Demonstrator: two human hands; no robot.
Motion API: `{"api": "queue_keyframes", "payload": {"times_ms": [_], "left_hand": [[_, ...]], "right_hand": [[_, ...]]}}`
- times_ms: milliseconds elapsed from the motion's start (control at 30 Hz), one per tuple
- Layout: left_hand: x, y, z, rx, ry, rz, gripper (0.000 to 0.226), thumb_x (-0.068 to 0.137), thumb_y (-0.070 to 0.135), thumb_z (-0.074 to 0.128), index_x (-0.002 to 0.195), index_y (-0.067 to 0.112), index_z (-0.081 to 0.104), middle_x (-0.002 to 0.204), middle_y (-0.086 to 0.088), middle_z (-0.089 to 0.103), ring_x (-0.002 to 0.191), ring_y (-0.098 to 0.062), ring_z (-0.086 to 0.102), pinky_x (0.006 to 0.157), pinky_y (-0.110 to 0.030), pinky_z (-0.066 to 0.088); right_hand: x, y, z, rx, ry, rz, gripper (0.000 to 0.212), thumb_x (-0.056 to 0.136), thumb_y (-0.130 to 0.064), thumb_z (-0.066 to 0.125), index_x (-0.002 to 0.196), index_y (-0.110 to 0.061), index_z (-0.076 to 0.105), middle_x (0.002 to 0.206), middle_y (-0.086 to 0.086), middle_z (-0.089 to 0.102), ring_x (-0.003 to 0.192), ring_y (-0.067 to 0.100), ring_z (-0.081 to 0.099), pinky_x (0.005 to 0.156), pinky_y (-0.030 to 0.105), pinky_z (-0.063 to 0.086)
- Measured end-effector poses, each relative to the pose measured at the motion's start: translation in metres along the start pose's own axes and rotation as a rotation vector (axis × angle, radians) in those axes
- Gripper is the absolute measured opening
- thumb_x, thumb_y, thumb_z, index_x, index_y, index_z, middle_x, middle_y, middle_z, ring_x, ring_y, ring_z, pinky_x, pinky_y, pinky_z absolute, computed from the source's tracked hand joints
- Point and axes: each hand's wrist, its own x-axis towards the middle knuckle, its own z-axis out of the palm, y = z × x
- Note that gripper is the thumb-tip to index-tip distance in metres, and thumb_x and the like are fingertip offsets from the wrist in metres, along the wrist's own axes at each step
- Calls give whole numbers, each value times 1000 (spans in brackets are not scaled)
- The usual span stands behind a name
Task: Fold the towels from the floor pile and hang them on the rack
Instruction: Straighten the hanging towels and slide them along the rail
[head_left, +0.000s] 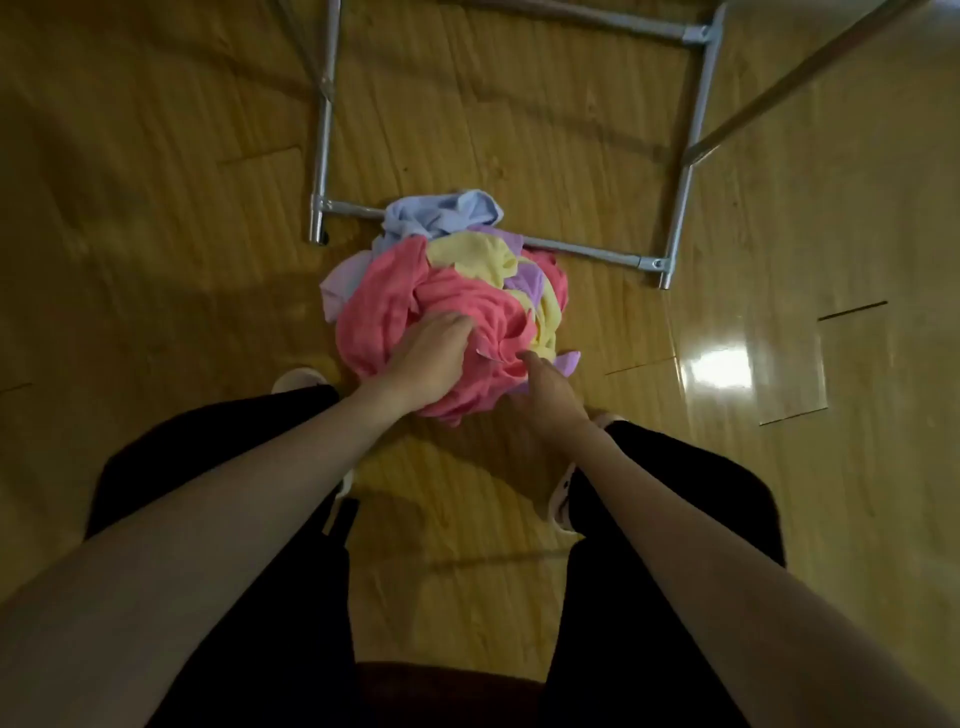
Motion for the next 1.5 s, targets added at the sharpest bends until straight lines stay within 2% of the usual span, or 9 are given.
{"api": "queue_keyframes", "payload": {"times_ms": [167, 367, 600, 767, 933, 1067, 1200, 1333, 1500], "left_hand": [[33, -13, 29, 149, -5, 163, 33, 84, 0, 61, 117, 3, 63, 120, -12, 63, 117, -30, 53, 104, -37, 36], [48, -34, 44, 335, -64, 165, 27, 85, 17, 62, 110, 7, 64, 121, -12, 58, 118, -32, 48, 101, -40, 33], [15, -24, 5, 112, 15, 202, 14, 76, 22, 74, 77, 13, 62, 78, 2, 64, 80, -20, 58, 79, -38, 44], [-40, 15, -48, 39, -19, 274, 5, 84, 17, 66, 85, 13, 62, 81, 9, 63, 82, -10, 56, 79, -26, 37], [-96, 47, -83, -16, 86, 359, 4, 86, 16, 60, 87, 18, 64, 83, 10, 65, 85, -11, 61, 79, -27, 42], [-134, 71, -111, -35, 231, 412, 10, 87, 9, 58, 91, 11, 67, 93, 0, 65, 90, -15, 61, 80, -35, 48], [-165, 93, -140, -104, 378, 417, 7, 88, 7, 58, 90, 10, 64, 90, 2, 63, 88, -9, 59, 80, -24, 44], [-191, 116, -167, -291, 484, 375, 10, 90, 2, 56, 90, 12, 59, 85, 8, 59, 82, 7, 55, 76, -8, 38], [-223, 146, -200, -727, 671, 364, 25, 90, -4, 54, 82, 20, 54, 78, 5, 56, 71, 3, 54, 67, -11, 41]], "right_hand": [[36, 20, 12, 12, 31, 7, 54, 87, -9, 61, 137, -17, 45, 133, 15, 43, 115, 31, 52, 95, 47, 48], [61, 33, 18, -8, -10, -44, 48, 80, -16, 70, 126, -11, 58, 130, 20, 40, 117, 36, 46, 101, 45, 43], [50, 33, 23, -123, -20, -20, 42, 84, -18, 63, 125, -17, 58, 126, 16, 46, 118, 31, 39, 103, 40, 36], [10, 16, 12, -152, 22, -67, 50, 82, -12, 64, 130, -16, 51, 128, 16, 39, 117, 31, 43, 102, 40, 40], [-44, -31, -14, -25, 165, -354, 69, 77, -4, 67, 140, -12, 39, 130, 15, 51, 110, 25, 48, 93, 34, 40], [-91, -72, -37, 50, 110, -545, 54, 77, 13, 50, 128, -4, 53, 110, -1, 55, 98, 10, 50, 75, 0, 37], [-119, -90, -53, -23, 183, -593, 15, 81, 3, 58, 93, 11, 63, 91, 21, 66, 85, 30, 60, 73, 28, 43], [-135, -85, -68, -64, 309, -589, 22, 85, -15, 65, 85, 7, 63, 81, 19, 66, 75, 32, 60, 72, 41, 48], [-157, -76, -81, -34, 423, -572, 25, 84, -12, 66, 84, 13, 61, 83, 24, 66, 80, 39, 61, 75, 50, 47]]}}
